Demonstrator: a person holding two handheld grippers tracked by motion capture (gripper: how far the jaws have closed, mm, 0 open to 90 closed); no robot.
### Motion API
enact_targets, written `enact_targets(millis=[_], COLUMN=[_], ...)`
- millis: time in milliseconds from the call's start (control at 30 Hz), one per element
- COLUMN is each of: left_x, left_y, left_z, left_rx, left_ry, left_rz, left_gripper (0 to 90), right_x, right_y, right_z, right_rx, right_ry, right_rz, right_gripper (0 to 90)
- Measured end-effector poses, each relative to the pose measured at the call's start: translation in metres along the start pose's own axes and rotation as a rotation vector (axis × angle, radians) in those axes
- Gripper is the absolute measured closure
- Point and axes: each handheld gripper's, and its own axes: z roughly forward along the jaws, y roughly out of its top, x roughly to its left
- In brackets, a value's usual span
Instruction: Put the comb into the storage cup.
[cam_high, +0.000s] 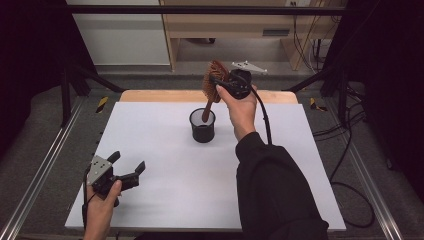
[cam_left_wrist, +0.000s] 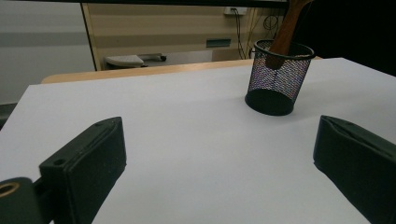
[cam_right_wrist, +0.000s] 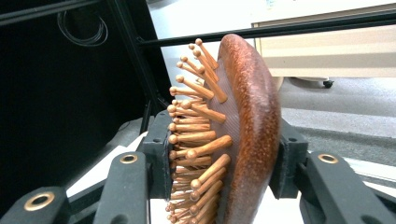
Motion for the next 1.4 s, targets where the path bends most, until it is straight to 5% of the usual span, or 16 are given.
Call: enact_targets(millis=[567,1400], left_x=[0.001,0.001], left_y=[0.0,0.001], left_z=[0.0,0.0], left_rx=[-0.003,0.0], left_ry=[0.007,0.0], left_rz=[-0.002,-0.001], left_gripper=[2.8,2.7], right_x=[0.002,-0.005], right_y=[-0.014,-0.033], right_z=[0.01,0.017], right_rx=[0.032,0.04], right_ry=[-0.008,-0.007], right_rz=[-0.007,0.048], right_gripper=[51.6,51.3])
